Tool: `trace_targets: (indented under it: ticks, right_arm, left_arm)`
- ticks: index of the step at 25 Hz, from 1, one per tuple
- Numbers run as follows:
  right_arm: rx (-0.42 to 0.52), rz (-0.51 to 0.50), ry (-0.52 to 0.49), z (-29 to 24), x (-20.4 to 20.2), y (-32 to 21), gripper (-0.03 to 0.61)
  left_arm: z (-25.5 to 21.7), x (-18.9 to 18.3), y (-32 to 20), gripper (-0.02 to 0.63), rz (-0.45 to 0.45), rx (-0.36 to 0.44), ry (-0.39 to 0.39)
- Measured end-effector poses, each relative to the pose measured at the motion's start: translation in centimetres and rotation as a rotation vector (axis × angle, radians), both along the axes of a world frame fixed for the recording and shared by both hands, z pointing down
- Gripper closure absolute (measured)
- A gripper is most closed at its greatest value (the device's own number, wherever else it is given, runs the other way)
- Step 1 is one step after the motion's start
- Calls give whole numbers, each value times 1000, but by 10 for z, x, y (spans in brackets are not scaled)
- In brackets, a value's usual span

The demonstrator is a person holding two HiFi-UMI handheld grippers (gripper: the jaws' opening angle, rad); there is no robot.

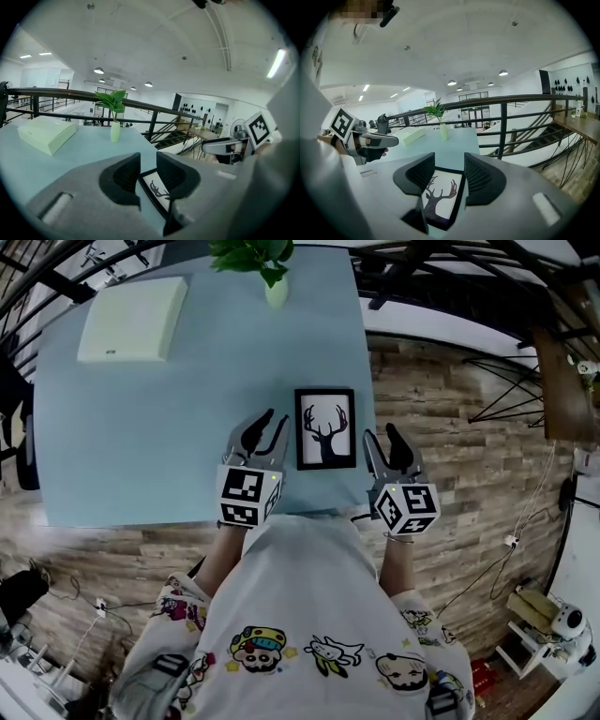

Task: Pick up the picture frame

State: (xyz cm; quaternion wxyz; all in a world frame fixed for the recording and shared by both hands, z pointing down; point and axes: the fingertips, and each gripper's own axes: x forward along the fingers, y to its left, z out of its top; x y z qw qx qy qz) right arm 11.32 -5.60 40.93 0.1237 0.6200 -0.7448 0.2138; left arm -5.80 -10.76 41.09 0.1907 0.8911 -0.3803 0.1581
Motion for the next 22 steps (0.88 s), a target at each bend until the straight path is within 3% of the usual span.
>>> trace_targets:
  ticks: [9,22]
  right_arm:
    - [-9,-41,-23,6,4,-4,385]
    - [-85,-70,-84,40,3,-11,385]
  left_arm:
    - [9,12,0,510,-13,-22,-16]
    - [43,24,1,483,8,-120,-44]
